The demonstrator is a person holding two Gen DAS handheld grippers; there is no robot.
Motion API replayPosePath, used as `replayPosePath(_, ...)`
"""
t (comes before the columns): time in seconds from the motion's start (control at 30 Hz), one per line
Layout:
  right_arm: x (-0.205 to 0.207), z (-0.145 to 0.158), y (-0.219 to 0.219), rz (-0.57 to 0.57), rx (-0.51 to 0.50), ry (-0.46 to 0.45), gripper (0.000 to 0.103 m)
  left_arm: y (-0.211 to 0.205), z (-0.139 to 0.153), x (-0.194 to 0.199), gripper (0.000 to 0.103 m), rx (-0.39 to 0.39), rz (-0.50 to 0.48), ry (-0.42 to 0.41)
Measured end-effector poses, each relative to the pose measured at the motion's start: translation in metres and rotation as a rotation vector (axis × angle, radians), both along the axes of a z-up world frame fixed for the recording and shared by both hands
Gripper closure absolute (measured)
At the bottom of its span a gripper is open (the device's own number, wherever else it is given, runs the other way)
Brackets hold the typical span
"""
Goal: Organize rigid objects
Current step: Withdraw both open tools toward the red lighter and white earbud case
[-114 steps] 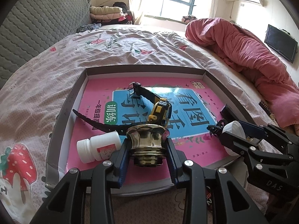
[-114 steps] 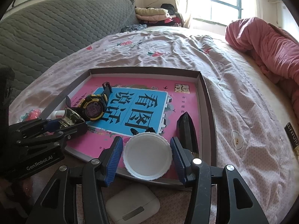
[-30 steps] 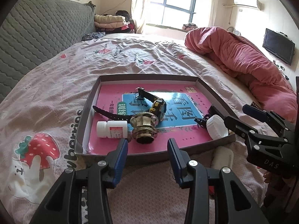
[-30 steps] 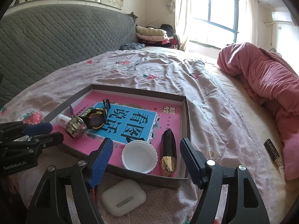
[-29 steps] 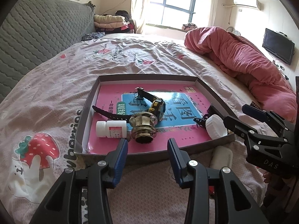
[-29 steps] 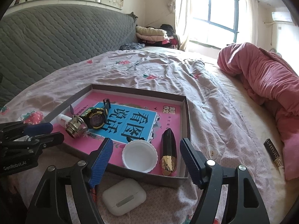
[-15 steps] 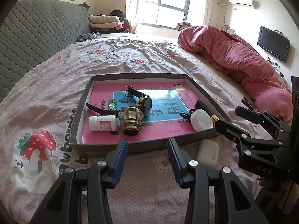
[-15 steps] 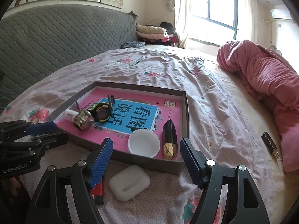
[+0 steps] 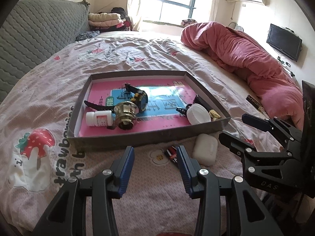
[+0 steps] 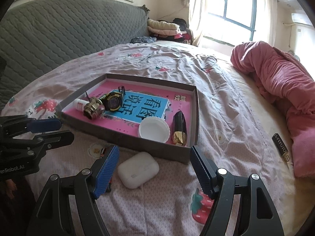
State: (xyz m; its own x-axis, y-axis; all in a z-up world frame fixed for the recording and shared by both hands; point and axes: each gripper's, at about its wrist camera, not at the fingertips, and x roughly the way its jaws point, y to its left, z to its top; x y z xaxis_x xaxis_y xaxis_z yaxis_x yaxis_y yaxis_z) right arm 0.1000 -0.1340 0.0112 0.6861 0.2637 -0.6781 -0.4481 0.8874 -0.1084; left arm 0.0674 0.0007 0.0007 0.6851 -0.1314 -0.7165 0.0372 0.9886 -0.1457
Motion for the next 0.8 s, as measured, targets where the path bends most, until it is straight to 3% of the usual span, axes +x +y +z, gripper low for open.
replayPosePath(0.47, -0.011, -0.013, -0.014, 0.001, -0.09, 0.024, 0.028, -0.026, -0.011, 0.001, 0.059, -0.004, -0.065, 0.053)
replayPosePath(0.8, -0.009, -0.032, -0.026, -0.016, -0.075, 0.038, 0.028, -0.047, -0.03, 0.024, 0.059, -0.077, -0.075, 0.191)
